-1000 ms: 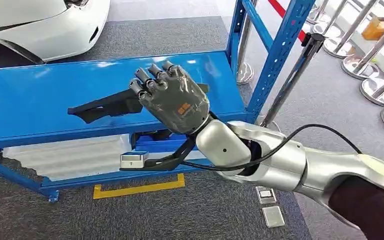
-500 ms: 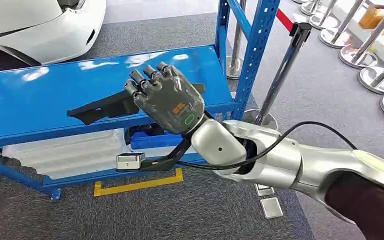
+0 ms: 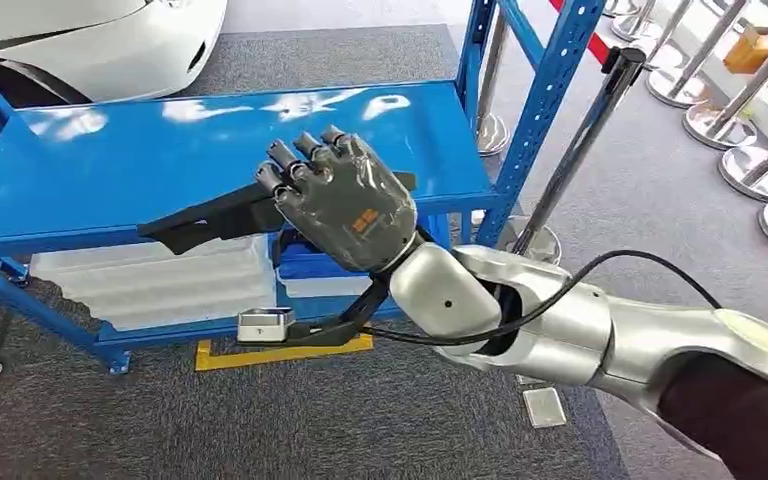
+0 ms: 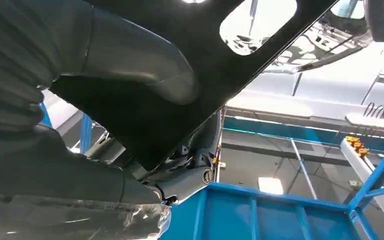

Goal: Take the parts from the cabinet and place them on the table.

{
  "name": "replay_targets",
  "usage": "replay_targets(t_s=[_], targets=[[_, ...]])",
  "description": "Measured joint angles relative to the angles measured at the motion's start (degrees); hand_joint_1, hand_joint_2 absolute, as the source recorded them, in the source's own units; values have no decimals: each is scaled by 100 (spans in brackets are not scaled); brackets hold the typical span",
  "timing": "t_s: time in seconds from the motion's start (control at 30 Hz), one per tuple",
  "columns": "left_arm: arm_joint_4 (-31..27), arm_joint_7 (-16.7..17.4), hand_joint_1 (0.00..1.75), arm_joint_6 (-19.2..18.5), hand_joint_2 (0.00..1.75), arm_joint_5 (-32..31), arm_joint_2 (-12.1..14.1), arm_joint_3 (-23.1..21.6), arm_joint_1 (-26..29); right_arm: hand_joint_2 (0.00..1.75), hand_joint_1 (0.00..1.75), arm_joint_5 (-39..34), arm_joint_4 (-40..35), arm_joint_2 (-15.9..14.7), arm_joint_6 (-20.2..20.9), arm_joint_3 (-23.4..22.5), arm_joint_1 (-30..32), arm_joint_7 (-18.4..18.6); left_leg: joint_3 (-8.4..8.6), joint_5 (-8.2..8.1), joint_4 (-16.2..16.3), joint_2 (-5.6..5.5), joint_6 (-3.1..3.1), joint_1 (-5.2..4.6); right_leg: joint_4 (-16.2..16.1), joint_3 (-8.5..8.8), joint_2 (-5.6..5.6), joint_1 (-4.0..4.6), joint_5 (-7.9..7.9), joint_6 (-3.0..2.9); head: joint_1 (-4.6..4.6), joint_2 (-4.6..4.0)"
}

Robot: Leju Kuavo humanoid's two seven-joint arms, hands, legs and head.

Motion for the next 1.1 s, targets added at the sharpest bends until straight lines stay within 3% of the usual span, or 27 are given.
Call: replay_targets(t_s=[0.03, 0.1, 0.13, 0.17, 0.27, 0.3, 0.33, 0.37, 0.43, 0.47, 0.5, 0.53, 0.6, 0.63, 0.67, 0.7, 0.77, 0.8, 0.83, 0.87, 0.93, 0.97, 1.0, 1.03, 1.1], targets=[[0, 0, 0, 0, 175, 0, 0, 0, -1, 175, 175, -4, 0, 0, 2, 2, 1, 0, -34, 24, 10, -1, -1, -10, -220, 169, 2, 3, 172, -25, 28, 0], [-2, 0, 0, 0, 175, 2, 0, 0, -1, 175, 175, -35, 0, -2, 0, 0, 0, 7, -59, 48, 20, 12, -10, -27, -1233, 788, -8, 30, 612, -122, 92, 0], [-9, 0, 0, 0, 175, 4, -2, 0, -2, 175, 175, -55, 0, 0, 0, 0, -1, 9, -70, 57, 22, 25, -21, -28, -1666, 995, -77, 66, 606, -191, 122, 0], [-13, 0, 0, 0, 175, 11, -9, 0, -7, 175, 175, -87, 0, 4, -2, -2, -8, 11, -91, 79, 27, 44, -52, -51, -1802, 1070, -123, 104, 586, -197, 107, 0], [-13, 0, 0, 7, 175, 44, -9, 0, -10, 175, 175, -144, 0, 17, -2, -4, -13, 24, -87, 154, -15, 114, -167, -25, -1854, 1037, -48, 130, 632, -236, 155, 0], [-13, 0, 0, 7, 175, 50, 0, 0, -16, 175, 175, -155, 0, 17, -2, -4, -12, 24, -92, 139, -6, 113, -195, -74, -1958, 1046, -33, 53, 707, -279, 157, 0], [-13, 0, 0, 9, 175, 50, 2, 0, -13, 175, 175, -155, 0, 17, -2, -4, -14, 26, -115, 19, 84, 72, -227, -54, -1993, 1053, -31, 38, 756, -287, 151, 0], [-13, 0, 0, 9, 175, 50, 2, 0, -13, 175, 175, -164, 0, 20, -2, -4, -18, 33, -228, -227, 349, 49, -264, -45, -2009, 1023, -20, 30, 793, -335, 74, 0], [-13, -4, 0, 9, 175, 52, 9, 2, -17, 175, 175, -177, 0, 17, -2, -2, -15, 33, -513, -682, 1182, 44, -316, -35, -1984, 961, 14, 32, 817, -352, 37, 0], [-13, -9, 0, 9, 175, 52, 13, 2, -26, 175, 175, -179, 0, 17, -2, 0, -13, 33, -603, -795, 1524, 44, -339, -36, -1961, 935, 36, 31, 824, -348, 33, 0], [-13, -9, 0, 9, 175, 55, 13, 2, -31, 175, 175, -186, 0, 17, -2, 0, -9, 33, -576, -762, 1625, 44, -351, -32, -1937, 910, 63, 26, 829, -344, 26, 0], [-13, -7, 0, 9, 175, 55, 13, 2, -23, 175, 175, -188, 0, 17, -2, 2, -6, 33, -437, -607, 1458, 44, -358, -19, -1912, 891, 98, 21, 830, -342, 11, 0], [-13, -2, 0, 18, 175, 55, 13, 2, -18, 175, 175, -190, 0, 18, -2, 2, -8, 33, 19, -154, 656, 7, -382, 34, -1853, 865, 180, 11, 822, -321, 0, 0], [-13, 9, 0, 15, 175, 52, 15, 2, -1, 175, 175, -190, 0, 17, -2, 2, -7, 33, 170, -90, 240, -168, -392, 87, -1801, 824, 212, 6, 807, -292, -7, 0], [-15, 9, 0, 15, 175, 52, 13, 0, 13, 175, 175, -190, 0, 20, -2, 2, -13, 33, 212, -113, 208, -340, -369, 73, -1751, 731, 256, 26, 815, -252, -16, 0], [-15, 9, 0, 15, 175, 52, 11, 0, 28, 175, 175, -192, 0, 33, -2, 2, -7, 35, 188, -113, 176, -338, -317, 78, -1739, 694, 305, 27, 860, -195, -14, 0], [-15, 9, 0, 15, 175, 55, 11, 0, 16, 175, 175, -197, 0, 31, -2, -2, -16, 41, 165, -136, 145, -233, -281, 46, -1740, 638, 388, 22, 910, -122, 15, 0], [-20, 9, 0, 15, 175, 55, -2, 0, 1, 175, 175, -197, 0, 28, -2, -2, -15, 42, 187, -151, 41, -178, -257, 80, -1725, 592, 412, 33, 911, -100, 13, 0], [-17, 11, 0, 15, 175, 55, 2, 0, -4, 175, 175, -201, 0, 24, -2, -2, -14, 42, 178, -131, 2, -112, -191, 93, -1640, 553, 264, 19, 813, -68, 18, 0], [-17, 11, 0, 15, 175, 57, 2, 0, 2, 175, 175, -203, 0, 24, 0, -2, -18, 42, 158, -114, -9, -80, -152, 90, -1407, 436, 138, 26, 638, -33, 101, 0], [-17, 11, 0, 15, 175, 57, 2, 0, 5, 175, 175, -216, 0, 24, 4, 2, -17, 39, 126, -100, -7, 10, -121, 77, -553, 63, 93, 8, 233, 6, 153, 0], [-17, 11, 0, 15, 175, 57, 4, 0, 6, 175, 175, -219, 0, 26, 7, 7, -14, 39, 118, -98, -4, 61, -117, 72, -166, -105, 91, 3, 107, 12, 177, 0], [-15, 11, 0, 15, 175, 61, 7, 0, 7, 175, 175, -223, 0, 26, 11, 7, -13, 39, 115, -97, -3, 101, -115, 67, 41, -186, 90, 1, 102, 14, 197, 0], [-17, 11, 0, 15, 175, 61, 7, 0, 6, 175, 175, -225, 0, 24, 17, 9, -12, 39, 120, -97, -3, 139, -115, 64, -68, -119, 87, 1, 237, 2, 218, 0], [-17, 11, 0, 15, 175, 66, 7, 0, 3, 175, 175, -236, 0, 22, 50, 7, -15, 42, 146, -100, -2, 206, -117, 55, -978, 357, 21, 13, 755, -56, 271, 0]])
